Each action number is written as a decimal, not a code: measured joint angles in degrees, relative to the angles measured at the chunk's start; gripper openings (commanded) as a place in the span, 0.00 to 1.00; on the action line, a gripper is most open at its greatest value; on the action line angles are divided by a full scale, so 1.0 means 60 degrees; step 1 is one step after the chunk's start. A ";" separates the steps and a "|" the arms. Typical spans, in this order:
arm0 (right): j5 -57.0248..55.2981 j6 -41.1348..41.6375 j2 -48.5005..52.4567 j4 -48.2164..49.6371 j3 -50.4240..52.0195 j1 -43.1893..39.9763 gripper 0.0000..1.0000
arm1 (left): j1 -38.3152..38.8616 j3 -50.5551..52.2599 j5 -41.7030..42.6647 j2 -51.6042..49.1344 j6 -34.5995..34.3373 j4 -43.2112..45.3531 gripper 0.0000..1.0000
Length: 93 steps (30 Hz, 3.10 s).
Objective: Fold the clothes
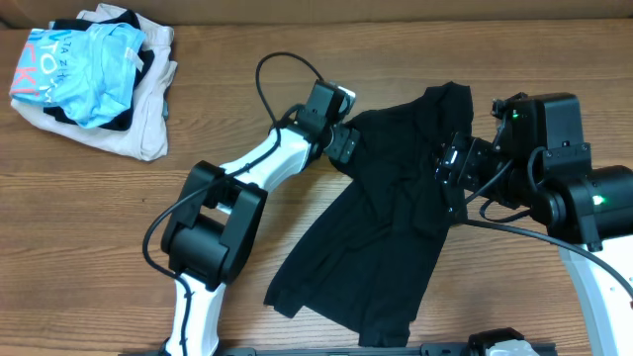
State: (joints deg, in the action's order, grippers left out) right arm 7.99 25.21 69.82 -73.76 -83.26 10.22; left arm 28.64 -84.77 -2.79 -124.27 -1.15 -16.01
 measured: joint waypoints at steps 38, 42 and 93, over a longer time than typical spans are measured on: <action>0.0565 -0.1359 0.5734 0.2725 0.1042 0.0769 0.61 | -0.5144 -0.3519 -0.0448 -0.0313 -0.0637 -0.8834 0.93; 0.0379 -0.1140 0.5745 0.3275 0.1818 0.0812 0.51 | -0.5125 -0.3523 -0.0390 -0.0313 -0.0554 -0.8874 0.93; -0.0980 -0.2433 0.5890 0.2645 -0.4386 -0.2557 1.00 | -0.5038 -0.5348 -0.0353 -0.0313 0.0302 -0.9562 0.94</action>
State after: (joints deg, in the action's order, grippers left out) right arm 2.11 10.61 105.16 -57.89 -109.58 -5.13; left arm -1.58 -116.86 -4.91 -126.15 0.67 -73.38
